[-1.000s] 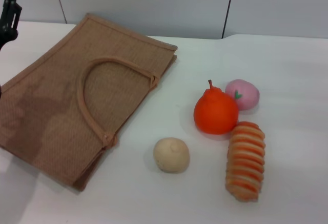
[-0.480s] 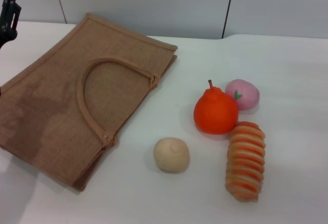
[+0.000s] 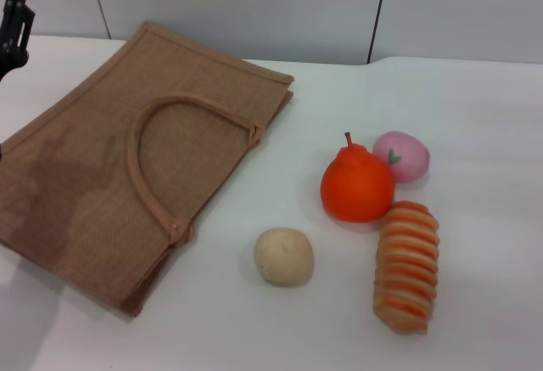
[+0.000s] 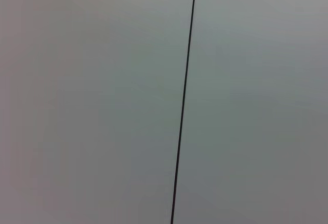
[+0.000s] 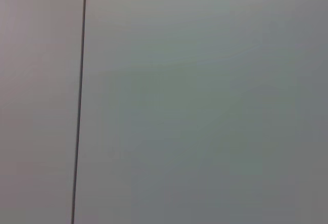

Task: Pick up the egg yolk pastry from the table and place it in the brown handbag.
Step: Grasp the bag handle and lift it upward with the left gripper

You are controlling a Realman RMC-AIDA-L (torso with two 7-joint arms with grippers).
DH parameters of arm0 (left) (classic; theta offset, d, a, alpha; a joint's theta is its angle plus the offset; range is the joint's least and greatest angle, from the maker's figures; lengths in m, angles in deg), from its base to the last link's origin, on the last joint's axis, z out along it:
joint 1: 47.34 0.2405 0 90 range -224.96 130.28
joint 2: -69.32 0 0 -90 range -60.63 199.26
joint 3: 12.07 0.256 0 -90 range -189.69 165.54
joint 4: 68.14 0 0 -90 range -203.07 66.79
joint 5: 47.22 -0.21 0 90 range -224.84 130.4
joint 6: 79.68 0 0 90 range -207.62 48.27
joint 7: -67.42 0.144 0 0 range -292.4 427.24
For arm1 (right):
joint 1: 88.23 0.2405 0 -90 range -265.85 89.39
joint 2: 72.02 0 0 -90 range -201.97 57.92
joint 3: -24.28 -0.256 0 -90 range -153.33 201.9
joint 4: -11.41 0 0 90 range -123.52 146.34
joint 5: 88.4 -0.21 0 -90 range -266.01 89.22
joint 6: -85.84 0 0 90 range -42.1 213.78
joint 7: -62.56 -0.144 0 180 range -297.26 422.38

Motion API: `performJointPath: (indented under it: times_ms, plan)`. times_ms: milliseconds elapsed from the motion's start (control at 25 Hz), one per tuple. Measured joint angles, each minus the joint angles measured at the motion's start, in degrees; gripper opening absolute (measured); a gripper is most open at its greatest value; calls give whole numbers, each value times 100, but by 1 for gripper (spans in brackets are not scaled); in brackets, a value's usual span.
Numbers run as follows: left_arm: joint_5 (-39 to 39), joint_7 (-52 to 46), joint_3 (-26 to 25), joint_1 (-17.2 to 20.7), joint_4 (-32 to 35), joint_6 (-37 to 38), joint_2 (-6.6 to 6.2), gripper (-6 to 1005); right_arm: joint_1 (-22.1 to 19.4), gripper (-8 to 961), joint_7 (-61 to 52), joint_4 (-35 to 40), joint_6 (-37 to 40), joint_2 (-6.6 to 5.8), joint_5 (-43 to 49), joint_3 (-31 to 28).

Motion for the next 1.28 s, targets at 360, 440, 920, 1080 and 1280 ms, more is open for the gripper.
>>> performJointPath:
  times_ms: [360,440,920,1080,1280]
  plan:
    - [0,0,-15,-1,-4,4,0,647,0,862,0,0,-1,0,0,-18]
    - [0,0,-27,2,-5,3,0,647,0,862,0,0,2,0,0,-18]
    - [-36,-239,-2,-13,2,8,-3,645,0,861,0,0,2,0,0,-1]
    - [-69,-422,16,-12,9,4,-27,646,0,861,0,11,1,-3,0,13]
    - [-634,-1498,33,-34,80,56,-231,646,-30,861,0,28,0,-10,0,26]
